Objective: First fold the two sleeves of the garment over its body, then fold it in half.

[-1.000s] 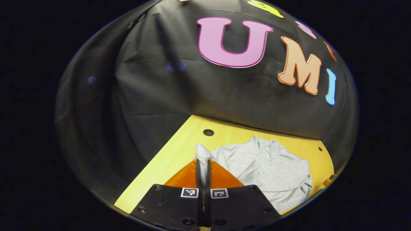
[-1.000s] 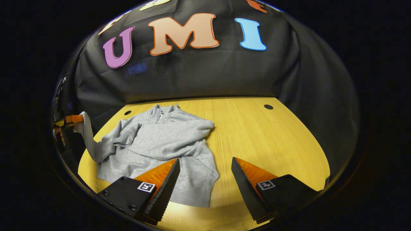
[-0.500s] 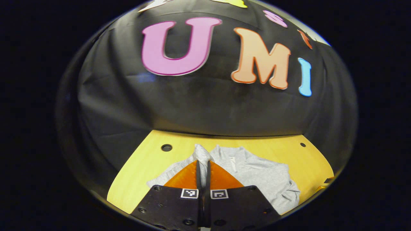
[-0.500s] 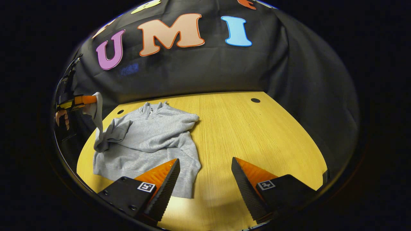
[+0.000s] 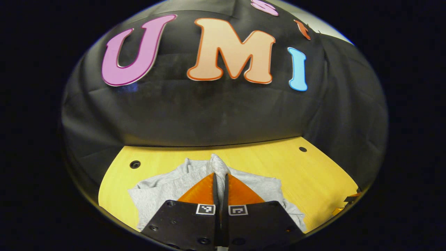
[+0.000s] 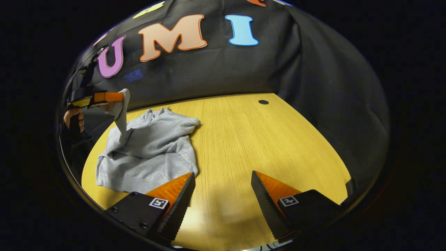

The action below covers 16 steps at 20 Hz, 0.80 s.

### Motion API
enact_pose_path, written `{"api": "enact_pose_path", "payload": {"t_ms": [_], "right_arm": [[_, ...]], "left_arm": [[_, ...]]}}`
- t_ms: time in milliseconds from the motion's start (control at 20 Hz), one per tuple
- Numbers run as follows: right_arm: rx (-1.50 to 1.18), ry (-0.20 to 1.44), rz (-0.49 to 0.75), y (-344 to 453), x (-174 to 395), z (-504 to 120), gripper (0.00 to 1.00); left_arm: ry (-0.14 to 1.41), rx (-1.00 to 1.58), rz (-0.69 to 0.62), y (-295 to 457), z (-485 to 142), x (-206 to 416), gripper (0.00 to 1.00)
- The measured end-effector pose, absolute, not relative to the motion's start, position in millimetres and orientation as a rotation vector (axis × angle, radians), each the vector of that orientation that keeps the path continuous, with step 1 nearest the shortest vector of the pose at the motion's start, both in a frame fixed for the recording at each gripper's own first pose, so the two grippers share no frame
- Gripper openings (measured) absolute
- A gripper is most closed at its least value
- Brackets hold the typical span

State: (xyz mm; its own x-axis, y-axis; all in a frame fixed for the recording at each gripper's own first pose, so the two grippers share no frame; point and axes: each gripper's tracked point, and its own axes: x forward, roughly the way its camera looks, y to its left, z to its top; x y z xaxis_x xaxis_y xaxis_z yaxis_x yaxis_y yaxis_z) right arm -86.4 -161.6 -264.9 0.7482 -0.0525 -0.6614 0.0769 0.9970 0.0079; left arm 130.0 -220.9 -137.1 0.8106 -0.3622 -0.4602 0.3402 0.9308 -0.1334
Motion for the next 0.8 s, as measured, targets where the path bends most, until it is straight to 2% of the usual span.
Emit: {"api": "enact_pose_path", "payload": {"t_ms": [450,600,700,750,800], "right_arm": [[0.04,0.741,-0.103,-199.5,-108.2,-270.9,0.97],[0.034,0.748,-0.086,-198.6,-106.9,-271.4,0.97],[0.024,0.742,-0.069,-193.8,-104.0,-267.5,0.99],[0.019,0.74,-0.061,-190.7,-101.3,-267.7,0.99],[0.018,0.738,-0.052,-186.8,-99.8,-267.4,0.99]], "left_arm": [[0.585,-0.017,-0.445,-301.1,-179.3,120.1,0.0],[0.625,0.008,-0.428,-309.7,-203.0,120.2,0.0],[0.625,-0.037,-0.437,-319.3,-208.1,118.6,0.07],[0.602,-0.041,-0.433,-318.9,-203.0,121.0,0.37],[0.575,-0.032,-0.429,-316.7,-196.5,122.9,0.41]]}}
